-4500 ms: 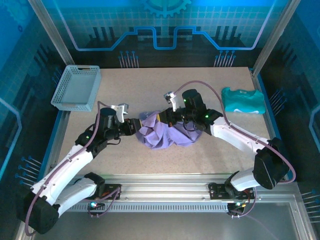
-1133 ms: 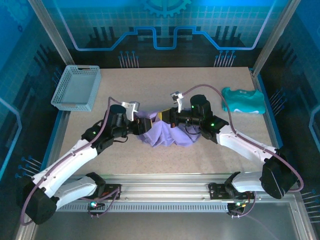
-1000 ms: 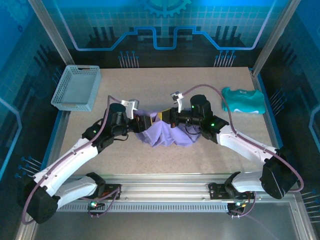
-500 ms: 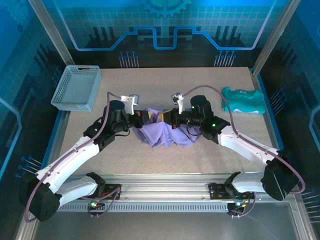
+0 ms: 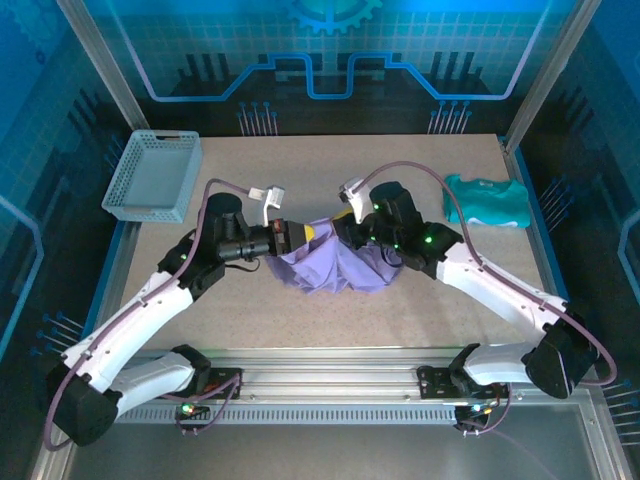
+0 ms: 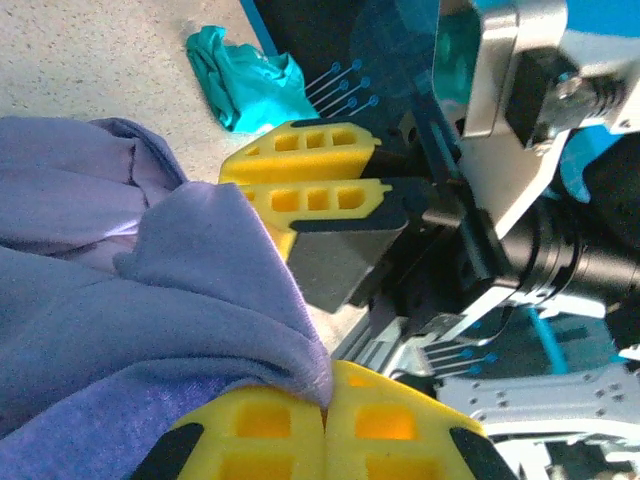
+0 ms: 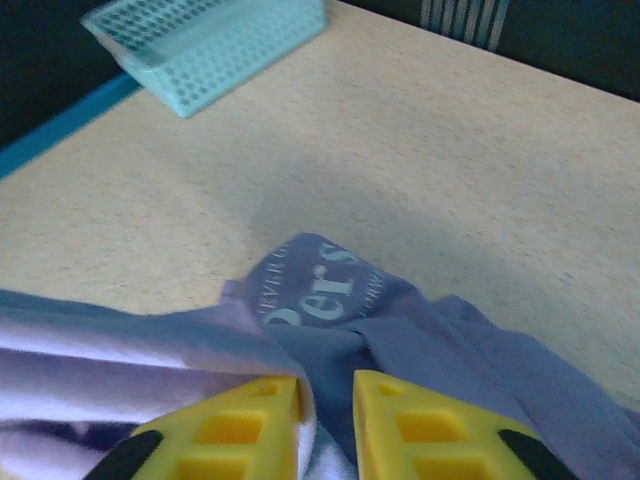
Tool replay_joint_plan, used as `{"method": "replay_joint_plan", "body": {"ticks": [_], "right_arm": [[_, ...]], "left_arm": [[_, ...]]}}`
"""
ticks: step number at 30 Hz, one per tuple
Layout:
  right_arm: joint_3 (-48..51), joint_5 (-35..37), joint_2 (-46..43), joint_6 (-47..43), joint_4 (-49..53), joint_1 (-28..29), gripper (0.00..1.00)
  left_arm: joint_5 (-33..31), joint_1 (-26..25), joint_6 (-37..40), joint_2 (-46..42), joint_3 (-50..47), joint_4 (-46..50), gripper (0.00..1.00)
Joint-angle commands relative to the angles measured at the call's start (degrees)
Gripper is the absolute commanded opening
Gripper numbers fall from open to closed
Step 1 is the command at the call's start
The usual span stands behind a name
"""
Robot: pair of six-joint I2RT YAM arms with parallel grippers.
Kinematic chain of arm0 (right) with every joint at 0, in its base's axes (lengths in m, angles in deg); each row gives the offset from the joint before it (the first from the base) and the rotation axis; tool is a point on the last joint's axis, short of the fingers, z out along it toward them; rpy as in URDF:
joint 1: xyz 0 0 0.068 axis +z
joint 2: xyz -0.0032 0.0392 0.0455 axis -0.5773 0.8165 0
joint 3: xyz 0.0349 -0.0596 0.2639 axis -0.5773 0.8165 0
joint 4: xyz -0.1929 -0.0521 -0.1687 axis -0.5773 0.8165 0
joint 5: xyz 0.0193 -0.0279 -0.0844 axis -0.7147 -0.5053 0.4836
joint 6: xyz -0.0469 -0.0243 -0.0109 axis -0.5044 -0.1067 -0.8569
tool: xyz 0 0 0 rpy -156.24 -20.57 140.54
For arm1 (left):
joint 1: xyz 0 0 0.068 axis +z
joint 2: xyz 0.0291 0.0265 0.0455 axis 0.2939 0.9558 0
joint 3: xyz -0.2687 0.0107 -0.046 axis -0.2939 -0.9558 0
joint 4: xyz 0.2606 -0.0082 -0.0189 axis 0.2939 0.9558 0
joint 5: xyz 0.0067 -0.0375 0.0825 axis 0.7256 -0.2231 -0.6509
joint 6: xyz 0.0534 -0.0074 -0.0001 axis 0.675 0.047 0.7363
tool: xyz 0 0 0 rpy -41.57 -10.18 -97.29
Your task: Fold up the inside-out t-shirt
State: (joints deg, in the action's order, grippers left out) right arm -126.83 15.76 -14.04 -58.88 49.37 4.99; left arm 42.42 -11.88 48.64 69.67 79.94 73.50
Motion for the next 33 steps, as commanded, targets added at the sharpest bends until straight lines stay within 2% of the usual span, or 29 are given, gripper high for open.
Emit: {"method": "replay_joint_plan", "body": {"ticks": [1, 5, 9, 13, 14, 18, 21, 22, 23, 24, 26, 28, 30, 33], "right_arm": [[-3.2, 10.3, 0.4, -0.6, 10.5, 0.6, 0.29], [-3.1, 10.7, -3.1, 0.1, 15.3, 1.6, 0.36], [1.7, 0.4, -10.4, -0.3, 11.7, 2.5, 0.44], [7.5, -9.6, -14.9, 2.9, 3.3, 4.0, 0.45], [8.5, -10.2, -15.0, 4.0, 1.4, 4.6, 0.46], [8.9, -3.5, -10.8, 8.6, -0.7, 7.0, 0.51], [9.4, -3.2, -6.5, 11.9, -5.6, 7.4, 0.63], [9.3, -3.2, -4.8, 12.8, -7.4, 7.6, 0.63], [9.1, -2.7, -3.6, 13.6, -8.4, 7.7, 0.61], [8.6, -1.7, -2.3, 14.4, -8.8, 7.6, 0.54], [8.1, -0.6, -1.5, 14.5, -9.2, 7.2, 0.32], [9.0, -3.9, -2.3, 13.4, -11.1, 6.1, 0.14], [10.7, -11.1, -3.6, 12.9, -14.9, 4.4, 0.04], [12.0, -23.7, -4.4, 12.8, -19.8, 1.9, 0.00]], "left_arm": [[-0.6, 0.1, -8.0, 0.3, -1.8, -7.5, 0.00], [-4.4, -1.0, -10.8, 1.5, -1.8, -9.7, 0.00], [-6.3, -1.3, -11.4, 2.6, -1.1, -9.3, 0.00], [-7.0, -1.6, -11.2, 3.7, 0.8, -6.8, 0.00], [-7.2, -1.7, -11.1, 3.8, 1.1, -6.4, 0.00], [-7.9, -2.2, -11.0, 3.7, 1.6, -6.4, 0.00], [-7.9, -2.7, -11.0, 3.5, 1.5, -6.8, 0.00], [-7.9, -2.8, -11.0, 3.3, 1.4, -6.9, 0.00], [-7.7, -2.8, -11.0, 3.2, 1.4, -6.9, 0.00], [-7.7, -2.8, -10.7, 2.9, 1.3, -6.7, 0.00], [-9.0, -2.8, -9.7, 2.0, 1.2, -5.4, 0.00], [-11.7, -2.6, -7.5, 0.6, 1.1, -2.8, 0.00], [-15.9, -2.0, -5.0, -0.4, 1.4, 1.0, 0.00], [-21.5, -0.2, -0.1, -0.8, 2.2, 5.8, 0.00]]}}
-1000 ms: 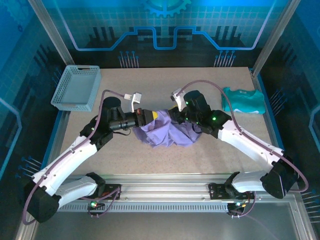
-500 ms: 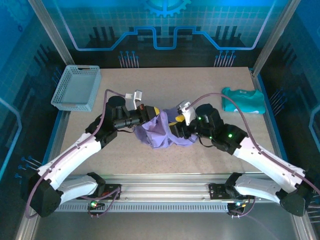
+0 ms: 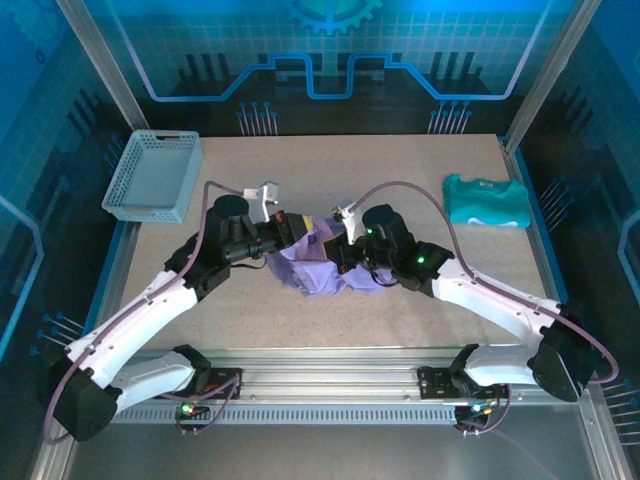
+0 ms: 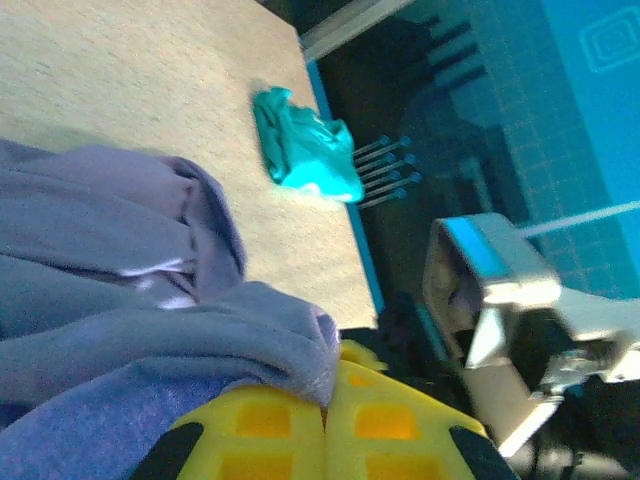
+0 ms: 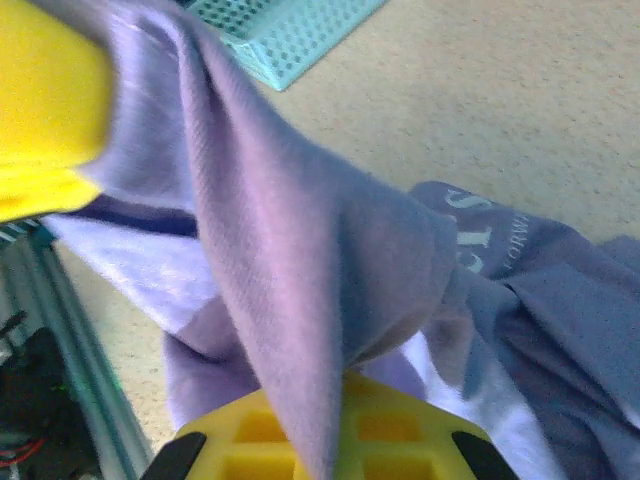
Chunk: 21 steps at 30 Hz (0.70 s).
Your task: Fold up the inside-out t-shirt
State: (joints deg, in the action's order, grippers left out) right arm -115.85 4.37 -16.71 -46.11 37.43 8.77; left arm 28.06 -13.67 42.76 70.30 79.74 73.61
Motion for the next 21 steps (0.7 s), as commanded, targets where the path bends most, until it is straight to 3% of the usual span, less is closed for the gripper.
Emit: {"method": "replay_joint_plan", "body": {"ticks": [1, 6, 14, 21], "right_arm": [[1.0, -15.2, -1.9, -0.1, -8.7, -2.2, 0.00], [1.6, -23.5, -2.2, 0.9, -13.1, -4.5, 0.00], [1.8, -28.5, -0.4, 5.4, -19.2, -8.9, 0.00], [0.1, -29.9, 0.8, 5.0, -18.3, -9.5, 0.00]], "left_arm": [[-8.0, 2.5, 7.1, -1.3, 2.6, 6.7, 0.00], [-4.0, 6.5, 10.5, -0.4, 3.0, 7.0, 0.07], [6.6, 6.8, 19.2, -2.4, 1.6, 7.3, 0.27], [16.4, 6.7, 15.1, -2.6, -2.3, -1.6, 0.38]]}}
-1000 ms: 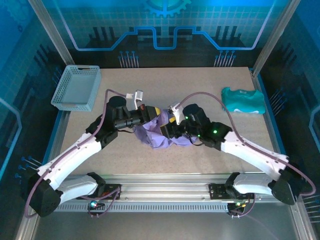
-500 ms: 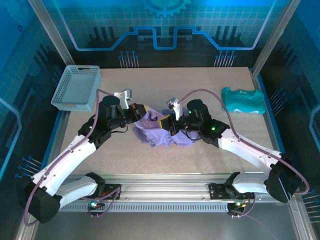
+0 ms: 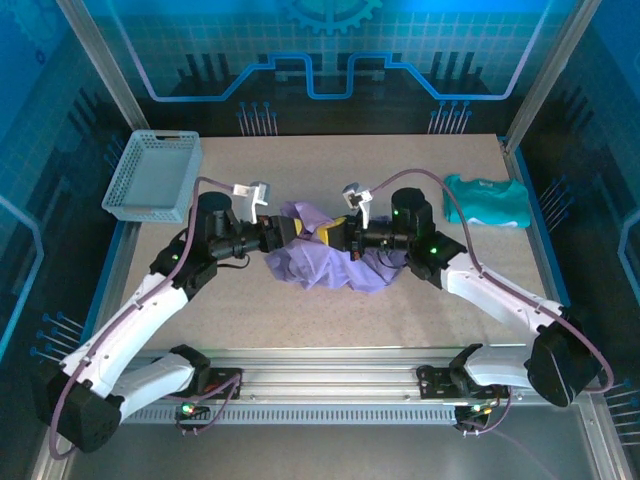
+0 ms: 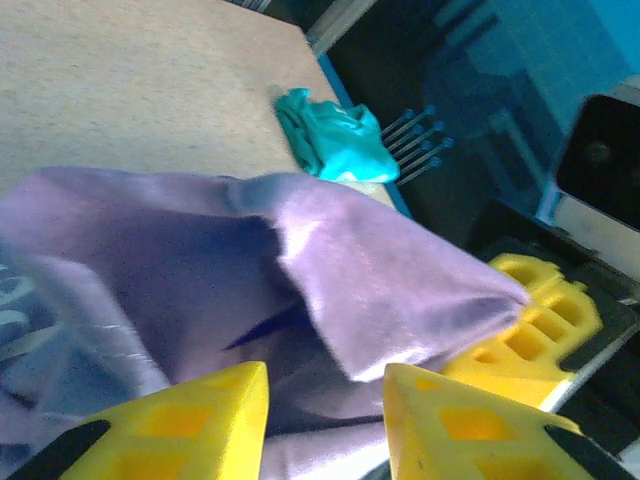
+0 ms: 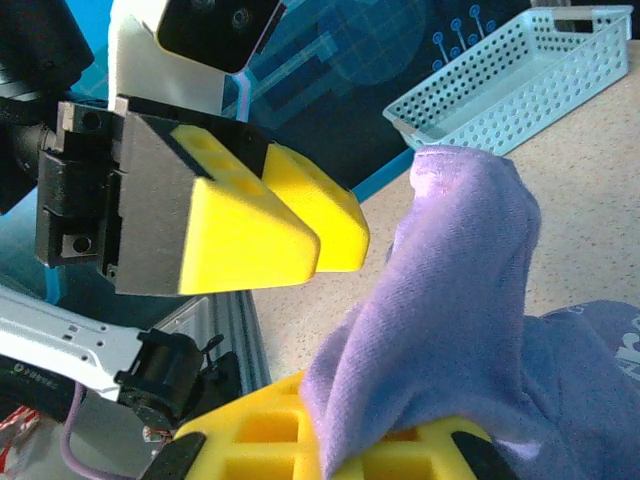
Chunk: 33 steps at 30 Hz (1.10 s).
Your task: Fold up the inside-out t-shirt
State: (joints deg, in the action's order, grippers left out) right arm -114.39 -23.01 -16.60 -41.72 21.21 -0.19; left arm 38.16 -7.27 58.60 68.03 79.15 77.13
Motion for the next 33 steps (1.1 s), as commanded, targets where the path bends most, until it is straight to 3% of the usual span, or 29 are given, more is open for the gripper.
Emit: {"method": "replay_joint_plan", "body": {"ticks": [1, 17, 20, 23, 25, 28, 33], "right_arm": [[-1.5, -2.5, 0.8, 0.6, -1.9, -0.5, 0.00], [-0.7, -1.3, -0.5, 0.6, -1.7, -0.5, 0.00], [-0.4, -1.1, -0.7, 0.7, -1.9, -0.5, 0.00], [-0.4, 0.5, -1.4, -0.9, 0.9, -0.6, 0.03], [-1.5, 7.8, -2.5, -3.6, 8.6, -0.4, 0.08], [-5.4, 25.2, -2.6, -6.7, 23.4, 0.7, 0.12], [-8.0, 37.7, -1.5, -8.8, 30.6, 4.0, 0.14]], "left_arm": [[6.8, 0.3, -1.6, 0.0, -2.1, -6.6, 0.39], [9.8, 0.0, -8.0, 5.9, -2.5, -14.5, 0.50], [10.9, -0.3, -9.2, 6.8, -2.4, -16.6, 0.40], [11.9, -0.3, -10.4, 7.0, -2.2, -18.4, 0.16], [11.4, -0.3, -10.2, 6.1, -1.4, -17.2, 0.00], [10.3, -0.5, -10.0, 4.5, 0.9, -11.8, 0.00], [6.5, -5.6, -8.5, 4.0, 7.3, -1.5, 0.00]]}}
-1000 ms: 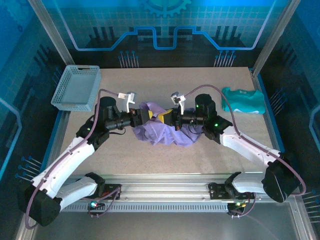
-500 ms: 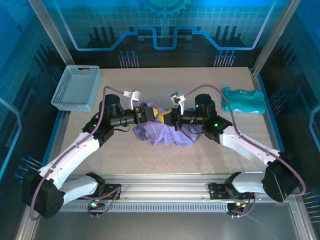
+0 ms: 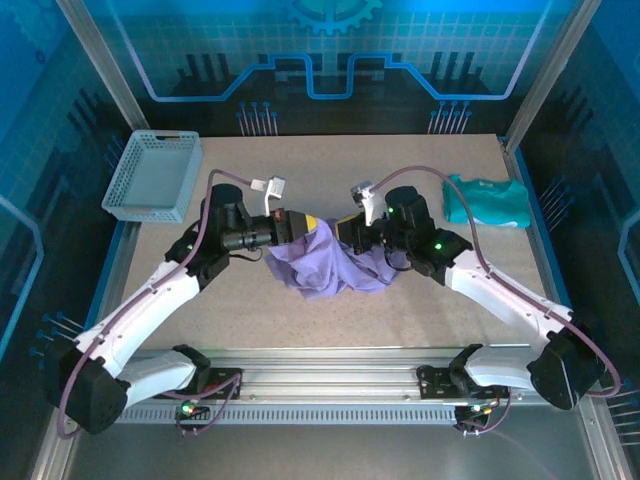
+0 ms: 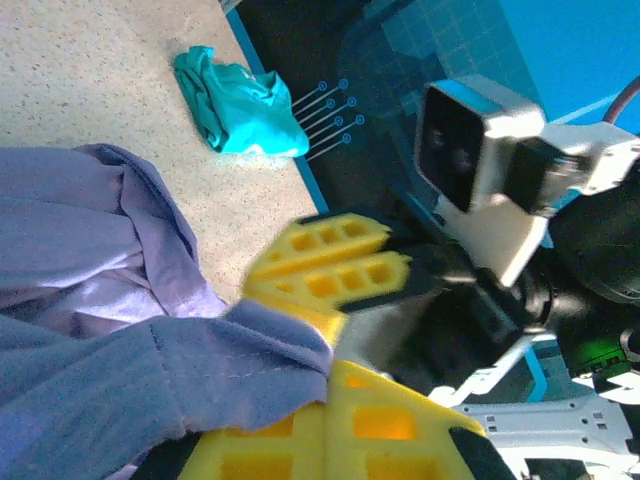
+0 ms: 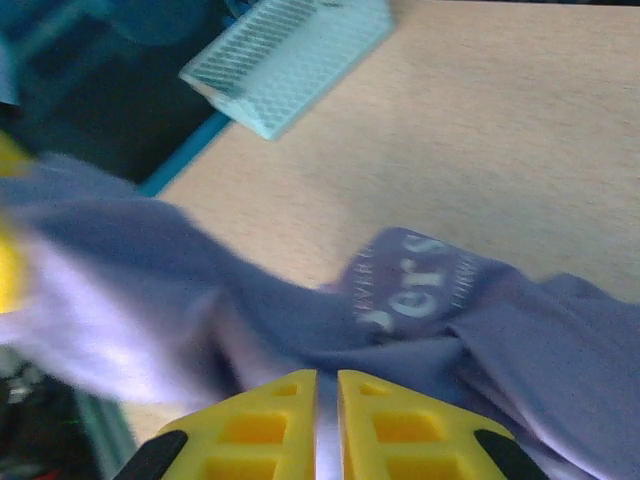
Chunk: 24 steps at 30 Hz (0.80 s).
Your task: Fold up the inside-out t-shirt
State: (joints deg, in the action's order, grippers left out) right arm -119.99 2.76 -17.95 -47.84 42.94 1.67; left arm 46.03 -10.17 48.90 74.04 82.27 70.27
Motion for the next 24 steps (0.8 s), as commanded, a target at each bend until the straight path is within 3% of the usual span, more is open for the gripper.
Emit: {"method": "replay_joint_plan", "body": {"ticks": [1, 4, 8, 14, 16, 18, 24], "right_arm": [[-3.2, 14.0, 0.2, -2.9, 10.0, 2.6, 0.15], [-3.8, 17.0, 0.1, -3.7, 11.6, 3.2, 0.16], [-1.6, 17.0, -3.8, -4.5, 12.3, 3.4, 0.26], [6.2, 0.2, -11.1, -3.8, 1.5, 5.8, 0.49], [8.8, -1.3, -9.8, -1.1, -4.1, 8.5, 0.54], [9.2, 0.5, -7.1, 1.7, -9.1, 11.7, 0.60], [7.4, 14.6, -0.1, 9.8, -15.4, 18.6, 0.60]], "left_arm": [[-1.2, -3.6, 0.5, -2.0, 4.7, 5.4, 0.00], [-2.8, -4.0, -1.1, -1.9, 5.5, 6.5, 0.00], [-12.4, -4.3, -0.6, -2.4, 5.7, 10.7, 0.00], [-16.8, -5.2, -1.3, -0.8, 6.8, 11.6, 0.00], [-17.5, -5.7, -1.4, -0.1, 7.6, 12.0, 0.00], [-18.0, -6.3, -1.6, 0.3, 8.0, 11.9, 0.00], [-18.8, -7.0, -2.2, 0.2, 7.9, 11.5, 0.00]]}}
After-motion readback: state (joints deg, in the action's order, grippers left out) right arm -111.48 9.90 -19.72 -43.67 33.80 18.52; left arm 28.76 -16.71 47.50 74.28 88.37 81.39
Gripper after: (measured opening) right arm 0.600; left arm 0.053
